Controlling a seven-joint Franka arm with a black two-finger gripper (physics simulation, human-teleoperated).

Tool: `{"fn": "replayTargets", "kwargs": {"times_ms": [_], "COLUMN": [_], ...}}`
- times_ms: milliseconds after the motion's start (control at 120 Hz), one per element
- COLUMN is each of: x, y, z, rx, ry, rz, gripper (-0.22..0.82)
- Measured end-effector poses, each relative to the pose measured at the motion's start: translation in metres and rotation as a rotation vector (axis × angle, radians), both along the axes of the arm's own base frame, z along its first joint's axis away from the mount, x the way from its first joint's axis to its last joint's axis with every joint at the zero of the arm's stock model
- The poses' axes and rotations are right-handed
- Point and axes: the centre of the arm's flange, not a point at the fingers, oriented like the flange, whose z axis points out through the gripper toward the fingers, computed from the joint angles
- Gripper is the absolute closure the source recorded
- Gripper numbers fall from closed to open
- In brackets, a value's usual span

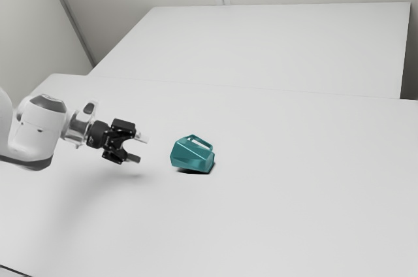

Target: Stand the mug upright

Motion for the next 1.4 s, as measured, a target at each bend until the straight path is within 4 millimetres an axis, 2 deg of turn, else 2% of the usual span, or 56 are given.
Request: {"fn": "replayTargets", "kwargs": {"times_ms": [200, 383, 617, 875, 1400], "x": [0.016, 0.015, 0.028, 0.029, 0.041], "y": [-0.003, 0.001, 0.002, -0.011, -0.051], "z": [0.001, -0.011, -0.003, -0.020, -0.020], "rx": [-0.040, -0.116, -0.168, -0.244, -0.310], "ry": [-0.060, -0.049, -0.082, -0.040, -0.019], "rz": [-0.077, -0.108, -0.139, -0.160, -0.192], "gripper": [0.01, 0.01, 0.01, 0.01, 0.02]}}
